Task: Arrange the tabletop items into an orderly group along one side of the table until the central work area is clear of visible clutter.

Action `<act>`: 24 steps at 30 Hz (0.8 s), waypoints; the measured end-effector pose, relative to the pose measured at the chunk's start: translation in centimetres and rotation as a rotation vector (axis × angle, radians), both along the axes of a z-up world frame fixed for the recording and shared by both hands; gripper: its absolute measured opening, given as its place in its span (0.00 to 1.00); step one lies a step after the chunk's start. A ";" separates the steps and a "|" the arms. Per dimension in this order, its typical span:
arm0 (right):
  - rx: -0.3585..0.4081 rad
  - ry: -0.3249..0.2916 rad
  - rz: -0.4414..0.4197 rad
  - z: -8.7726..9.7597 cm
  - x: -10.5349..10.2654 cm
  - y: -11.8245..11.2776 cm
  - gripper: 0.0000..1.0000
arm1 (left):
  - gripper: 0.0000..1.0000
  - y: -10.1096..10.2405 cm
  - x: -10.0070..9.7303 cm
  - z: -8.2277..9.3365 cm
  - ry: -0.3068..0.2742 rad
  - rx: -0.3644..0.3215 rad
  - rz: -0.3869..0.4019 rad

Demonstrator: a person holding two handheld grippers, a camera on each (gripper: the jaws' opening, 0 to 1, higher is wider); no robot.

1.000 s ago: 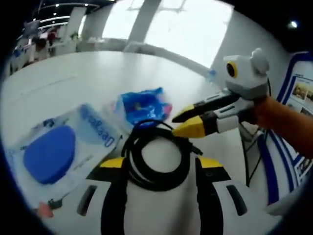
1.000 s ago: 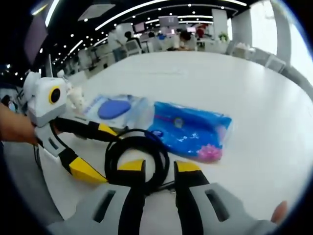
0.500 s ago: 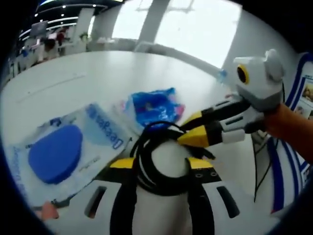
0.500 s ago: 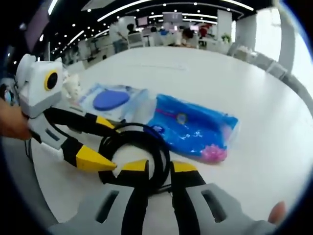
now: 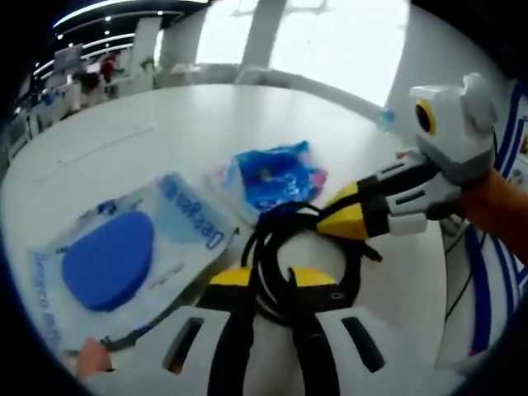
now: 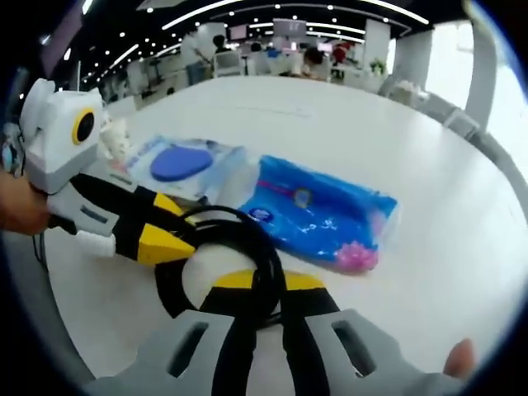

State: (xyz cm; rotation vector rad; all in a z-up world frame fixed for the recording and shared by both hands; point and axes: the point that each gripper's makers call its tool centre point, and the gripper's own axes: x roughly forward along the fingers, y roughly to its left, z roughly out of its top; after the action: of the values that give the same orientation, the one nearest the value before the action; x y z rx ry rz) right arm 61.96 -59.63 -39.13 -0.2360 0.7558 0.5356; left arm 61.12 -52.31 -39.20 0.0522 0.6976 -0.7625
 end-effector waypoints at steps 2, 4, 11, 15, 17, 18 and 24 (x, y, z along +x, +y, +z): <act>0.000 0.004 -0.008 0.0 -0.1 0.0 0.08 | 0.07 -0.1 0.0 0.0 -0.007 0.011 -0.005; 0.018 0.015 -0.030 0.1 -0.1 -0.1 0.07 | 0.05 0.0 0.0 0.1 0.004 0.001 0.006; 0.083 0.044 -0.068 0.6 -0.8 -0.1 0.05 | 0.02 0.2 -0.2 0.7 0.008 -0.013 0.017; 0.095 0.036 -0.064 1.4 -1.5 0.4 0.05 | 0.01 0.7 -0.7 1.3 0.007 -0.017 0.021; 0.101 0.032 -0.060 1.8 -1.8 0.7 0.04 | 0.00 1.0 -0.9 1.7 0.008 -0.024 0.025; 0.104 0.032 -0.057 2.0 -2.0 0.9 0.04 | 0.00 1.1 -1.1 1.8 0.010 -0.025 0.026; 0.120 0.049 -0.040 2.3 -3.0 1.9 0.04 | 0.00 2.2 -2.1 2.1 0.022 -0.028 0.031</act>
State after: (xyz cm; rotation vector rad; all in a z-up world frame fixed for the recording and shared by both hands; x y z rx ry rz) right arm 58.97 -57.74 -36.81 -0.0966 0.7713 0.5486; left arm 59.00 -50.15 -37.15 0.0073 0.7069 -0.7440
